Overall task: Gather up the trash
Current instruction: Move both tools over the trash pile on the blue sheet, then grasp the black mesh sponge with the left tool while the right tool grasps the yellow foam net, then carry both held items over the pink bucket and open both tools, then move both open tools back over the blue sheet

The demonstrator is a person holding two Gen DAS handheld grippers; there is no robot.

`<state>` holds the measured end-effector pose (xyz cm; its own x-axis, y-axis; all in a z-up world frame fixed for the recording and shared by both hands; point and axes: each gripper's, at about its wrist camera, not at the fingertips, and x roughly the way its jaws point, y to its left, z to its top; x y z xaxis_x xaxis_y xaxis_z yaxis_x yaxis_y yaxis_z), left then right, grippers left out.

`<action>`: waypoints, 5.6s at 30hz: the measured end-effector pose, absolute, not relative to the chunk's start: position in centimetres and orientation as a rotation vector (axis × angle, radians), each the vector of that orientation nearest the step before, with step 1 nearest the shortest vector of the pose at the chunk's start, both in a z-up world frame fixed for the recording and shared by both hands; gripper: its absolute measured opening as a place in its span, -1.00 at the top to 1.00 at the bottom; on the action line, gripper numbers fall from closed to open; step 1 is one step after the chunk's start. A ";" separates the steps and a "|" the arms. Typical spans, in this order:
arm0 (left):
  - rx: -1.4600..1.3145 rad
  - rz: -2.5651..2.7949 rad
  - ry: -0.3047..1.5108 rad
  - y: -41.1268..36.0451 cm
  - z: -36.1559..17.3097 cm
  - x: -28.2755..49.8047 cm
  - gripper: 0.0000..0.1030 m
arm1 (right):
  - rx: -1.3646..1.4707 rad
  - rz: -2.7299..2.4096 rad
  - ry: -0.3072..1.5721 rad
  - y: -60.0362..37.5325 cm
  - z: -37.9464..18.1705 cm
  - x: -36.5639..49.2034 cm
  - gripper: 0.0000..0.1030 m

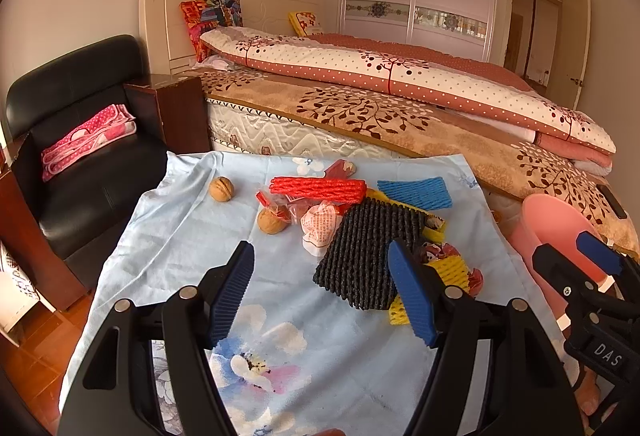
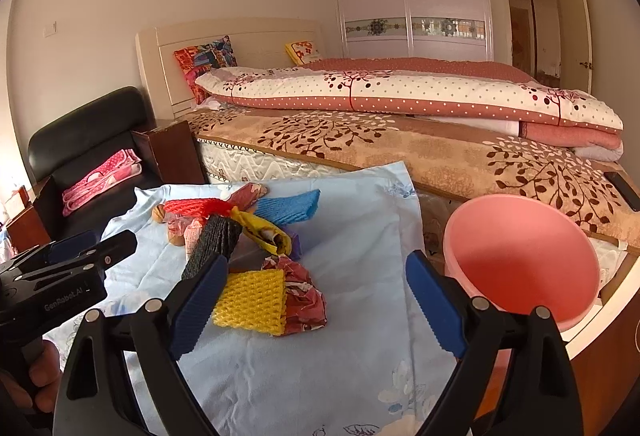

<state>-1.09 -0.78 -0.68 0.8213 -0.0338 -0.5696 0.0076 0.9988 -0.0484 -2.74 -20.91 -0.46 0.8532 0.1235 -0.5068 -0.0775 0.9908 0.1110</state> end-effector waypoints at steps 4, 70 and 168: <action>-0.052 -0.025 0.609 -0.1 -0.9 -1.2 -0.36 | 0.104 0.096 0.565 -21.4 -1.1 -2.3 -0.65; -0.063 -0.242 0.770 -2.7 -6.1 2.8 0.80 | 0.149 0.441 0.776 -19.5 -5.3 1.0 0.15; 0.034 -0.541 0.635 -20.3 1.6 3.5 0.01 | 0.233 -0.133 0.493 -36.7 1.1 -3.2 -0.43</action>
<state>3.47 -20.32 1.65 0.6714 -0.4704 -0.5727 0.4907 0.8612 -0.1322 -3.19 -36.73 1.12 0.8729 -0.0699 -0.4830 0.1821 0.9649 0.1894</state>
